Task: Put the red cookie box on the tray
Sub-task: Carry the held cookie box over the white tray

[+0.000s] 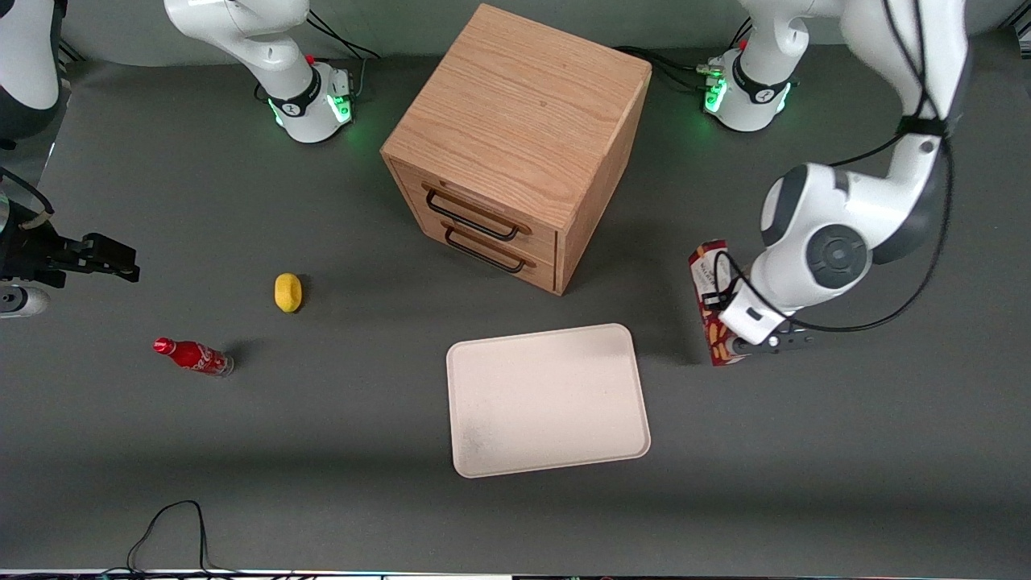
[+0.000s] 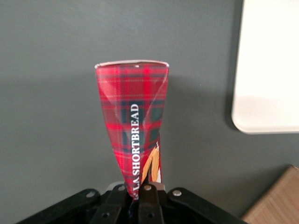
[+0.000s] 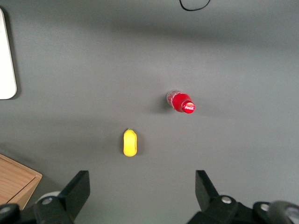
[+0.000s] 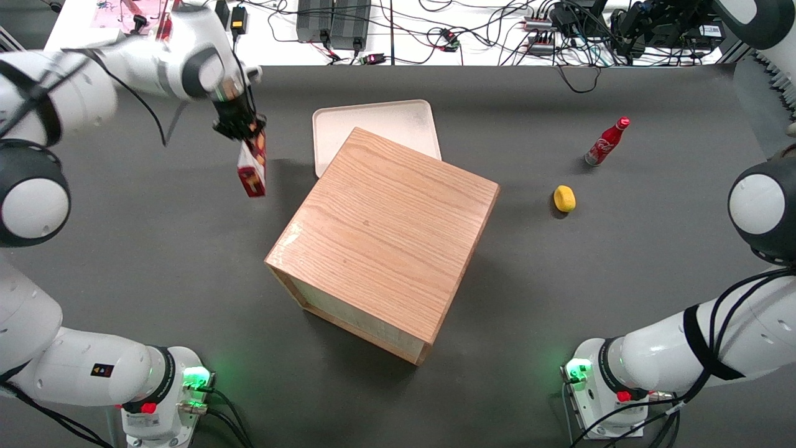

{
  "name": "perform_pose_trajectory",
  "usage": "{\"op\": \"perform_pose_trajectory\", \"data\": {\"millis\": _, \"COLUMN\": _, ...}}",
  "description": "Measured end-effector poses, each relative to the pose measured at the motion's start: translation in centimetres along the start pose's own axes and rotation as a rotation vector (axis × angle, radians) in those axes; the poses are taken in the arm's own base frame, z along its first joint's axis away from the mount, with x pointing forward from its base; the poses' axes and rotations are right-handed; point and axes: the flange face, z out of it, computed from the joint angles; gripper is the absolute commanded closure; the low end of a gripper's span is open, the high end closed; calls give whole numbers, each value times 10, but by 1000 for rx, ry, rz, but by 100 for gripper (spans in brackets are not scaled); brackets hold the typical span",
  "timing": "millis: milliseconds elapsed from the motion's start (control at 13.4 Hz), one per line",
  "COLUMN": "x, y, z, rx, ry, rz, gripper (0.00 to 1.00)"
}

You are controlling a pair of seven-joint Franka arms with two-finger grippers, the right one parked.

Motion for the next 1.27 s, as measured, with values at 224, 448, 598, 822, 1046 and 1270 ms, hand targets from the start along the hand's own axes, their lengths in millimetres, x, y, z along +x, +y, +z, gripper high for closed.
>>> {"op": "perform_pose_trajectory", "data": {"millis": 224, "x": -14, "y": -22, "z": -94, "rx": 6, "ry": -13, "rz": -30, "gripper": 100}}
{"op": "perform_pose_trajectory", "data": {"millis": 448, "x": -28, "y": -30, "z": -159, "rx": 12, "ry": -32, "rz": -34, "gripper": 100}}
{"op": "perform_pose_trajectory", "data": {"millis": 598, "x": -31, "y": -30, "z": -178, "rx": 5, "ry": -18, "rz": -33, "gripper": 100}}
{"op": "perform_pose_trajectory", "data": {"millis": 822, "x": -25, "y": -23, "z": -184, "rx": -23, "ry": -8, "rz": -39, "gripper": 100}}
{"op": "perform_pose_trajectory", "data": {"millis": 1046, "x": -8, "y": 15, "z": -175, "rx": -54, "ry": -19, "rz": -94, "gripper": 100}}
{"op": "perform_pose_trajectory", "data": {"millis": 1270, "x": -2, "y": 105, "z": -154, "rx": -59, "ry": -19, "rz": -142, "gripper": 100}}
